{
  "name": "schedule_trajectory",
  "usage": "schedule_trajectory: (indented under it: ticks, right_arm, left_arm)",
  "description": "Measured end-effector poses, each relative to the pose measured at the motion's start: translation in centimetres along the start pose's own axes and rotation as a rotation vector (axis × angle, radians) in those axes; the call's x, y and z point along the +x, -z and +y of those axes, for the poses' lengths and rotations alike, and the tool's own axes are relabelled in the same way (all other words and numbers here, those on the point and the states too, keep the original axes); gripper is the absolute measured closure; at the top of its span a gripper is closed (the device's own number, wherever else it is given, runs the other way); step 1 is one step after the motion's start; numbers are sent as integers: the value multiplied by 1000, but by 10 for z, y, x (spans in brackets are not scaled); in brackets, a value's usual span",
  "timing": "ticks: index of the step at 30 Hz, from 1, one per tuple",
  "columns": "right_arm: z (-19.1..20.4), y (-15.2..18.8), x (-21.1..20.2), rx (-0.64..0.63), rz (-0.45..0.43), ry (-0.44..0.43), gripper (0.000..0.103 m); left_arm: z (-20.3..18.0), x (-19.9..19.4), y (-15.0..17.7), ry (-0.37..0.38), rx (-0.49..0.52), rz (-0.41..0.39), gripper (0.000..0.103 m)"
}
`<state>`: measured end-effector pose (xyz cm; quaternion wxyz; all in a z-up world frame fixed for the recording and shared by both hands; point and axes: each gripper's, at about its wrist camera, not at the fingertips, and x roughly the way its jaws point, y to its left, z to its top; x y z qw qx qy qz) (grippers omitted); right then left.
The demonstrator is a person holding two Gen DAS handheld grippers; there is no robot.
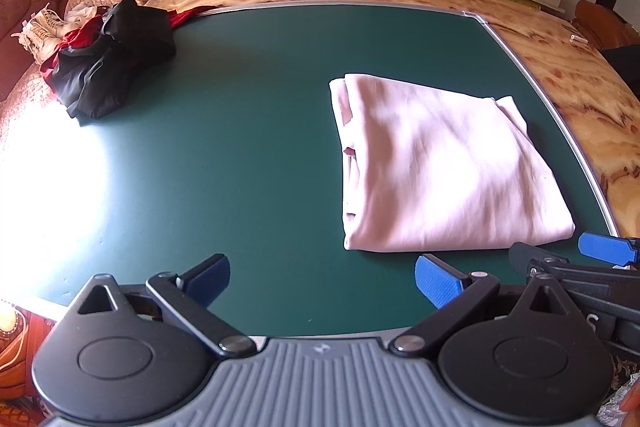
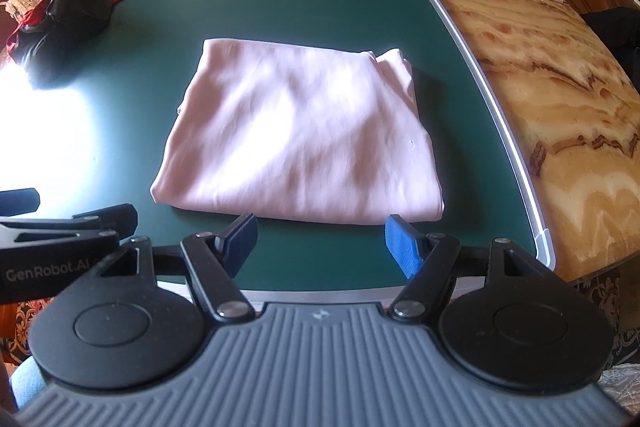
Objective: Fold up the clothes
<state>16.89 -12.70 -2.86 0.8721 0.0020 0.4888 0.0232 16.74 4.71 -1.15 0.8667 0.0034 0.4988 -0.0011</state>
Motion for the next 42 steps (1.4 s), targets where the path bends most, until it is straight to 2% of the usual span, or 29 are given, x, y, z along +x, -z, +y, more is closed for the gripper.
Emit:
schedule_trajectory:
  ticks: [5, 10, 13, 20, 23, 28, 36, 42]
  right_arm:
    - [-7, 11, -9, 35, -88, -44, 24]
    - [-2, 26, -23, -16, -238, 2, 24]
    - [-6, 24, -21, -6, -210, -30, 24]
    - [-13, 22, -10, -11, -110, -141, 24]
    - [-13, 27, -9, -9, -128, -157, 24]
    - [-12, 30, -7, -22, -153, -123, 24]
    - [-12, 36, -2, -8, -105, -50, 24]
    - [-14, 41, -5, 14, -107, -9, 24]
  left_arm:
    - [1, -5, 5, 24, -2, -12, 1]
    - [1, -7, 10, 32, 4, -14, 1]
    - [0, -9, 12, 27, 12, -23, 1]
    - [5, -12, 15, 65, 11, -45, 1]
    - [8, -8, 14, 82, -3, -26, 1]
    - [6, -4, 14, 105, 5, 7, 1]
    - [-12, -10, 22, 104, 35, 6, 1]
    - [-19, -11, 31, 89, 36, 18, 1]
